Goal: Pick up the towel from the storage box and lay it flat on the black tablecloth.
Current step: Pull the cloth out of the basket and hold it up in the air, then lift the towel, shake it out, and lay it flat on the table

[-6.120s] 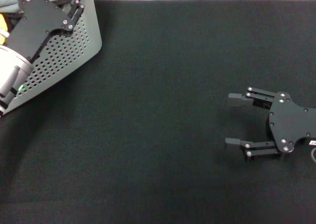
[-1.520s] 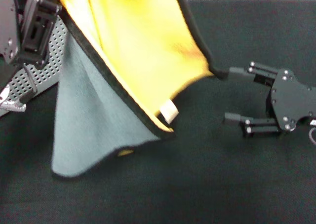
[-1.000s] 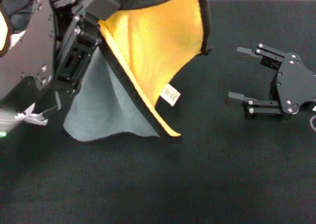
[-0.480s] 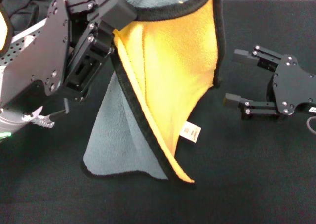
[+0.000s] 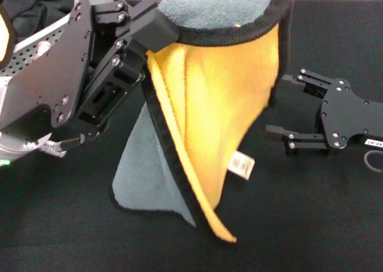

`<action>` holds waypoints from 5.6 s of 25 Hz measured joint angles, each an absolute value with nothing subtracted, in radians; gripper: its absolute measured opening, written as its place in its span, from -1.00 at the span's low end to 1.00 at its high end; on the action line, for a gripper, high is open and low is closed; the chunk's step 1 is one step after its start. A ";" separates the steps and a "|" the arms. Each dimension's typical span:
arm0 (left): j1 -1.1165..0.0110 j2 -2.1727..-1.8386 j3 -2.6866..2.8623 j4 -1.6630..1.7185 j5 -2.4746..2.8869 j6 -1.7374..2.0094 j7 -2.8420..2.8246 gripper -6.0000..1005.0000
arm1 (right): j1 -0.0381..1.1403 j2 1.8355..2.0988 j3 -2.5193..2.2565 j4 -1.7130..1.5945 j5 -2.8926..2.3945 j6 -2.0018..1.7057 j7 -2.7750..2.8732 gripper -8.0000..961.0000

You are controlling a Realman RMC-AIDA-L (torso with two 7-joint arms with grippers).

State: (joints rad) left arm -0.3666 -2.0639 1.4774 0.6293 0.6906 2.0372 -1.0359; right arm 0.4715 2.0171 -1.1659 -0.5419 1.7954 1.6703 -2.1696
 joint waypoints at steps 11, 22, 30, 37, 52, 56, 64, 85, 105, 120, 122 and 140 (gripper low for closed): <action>-0.375 -2.054 1.479 0.627 0.705 2.037 -1.055 -0.92 | 0.481 2.019 -1.184 -0.531 1.795 1.679 -2.168 0.80; -0.406 -2.043 1.486 0.629 0.713 2.037 -1.091 -0.91 | 0.483 2.020 -1.228 -0.506 1.792 1.637 -2.179 0.79; -0.396 -2.041 1.480 0.629 0.712 2.037 -1.084 -0.91 | 0.478 2.020 -1.233 -0.506 1.760 1.640 -2.178 0.79; -0.391 -2.033 1.479 0.629 0.706 2.037 -1.083 -0.91 | 0.459 2.014 -1.225 -0.506 1.756 1.643 -2.178 0.79; -0.389 -2.033 1.479 0.629 0.697 2.037 -1.083 -0.91 | 0.459 2.012 -1.222 -0.505 1.756 1.626 -2.169 -0.19; -0.388 -2.033 1.479 0.629 0.694 2.037 -1.083 -0.91 | 0.459 2.012 -1.222 -0.505 1.756 1.623 -2.169 -0.32; -0.385 -2.032 1.477 0.629 0.693 2.037 -1.082 -0.91 | 0.459 2.013 -1.221 -0.507 1.756 1.622 -2.178 -0.59; -0.391 -2.043 1.448 0.313 0.696 2.031 -0.952 -0.90 | 0.441 2.018 -1.168 -0.732 1.818 1.636 -2.112 -0.95; -0.400 -2.107 1.482 0.101 0.696 1.644 -0.590 -0.90 | 0.655 2.004 -1.004 -1.204 1.834 1.606 -1.704 -0.95; -0.328 -2.108 1.486 0.109 0.525 1.710 -0.579 -0.23 | 0.654 2.014 -1.021 -1.253 1.773 1.502 -1.685 -0.95; -0.337 -2.107 1.493 0.109 0.534 1.731 -0.616 -0.07 | 0.659 2.015 -1.037 -1.250 1.768 1.476 -1.685 -0.95; -0.432 -2.108 1.539 0.146 0.426 1.707 -0.691 0.32 | 0.684 2.022 -1.257 -1.247 1.738 1.193 -1.692 -0.95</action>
State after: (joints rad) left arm -0.4321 -2.1076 1.5390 0.1461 0.4255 1.7067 -0.6911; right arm 0.6835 2.0224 -1.2572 -1.2470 1.7380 1.1926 -1.6916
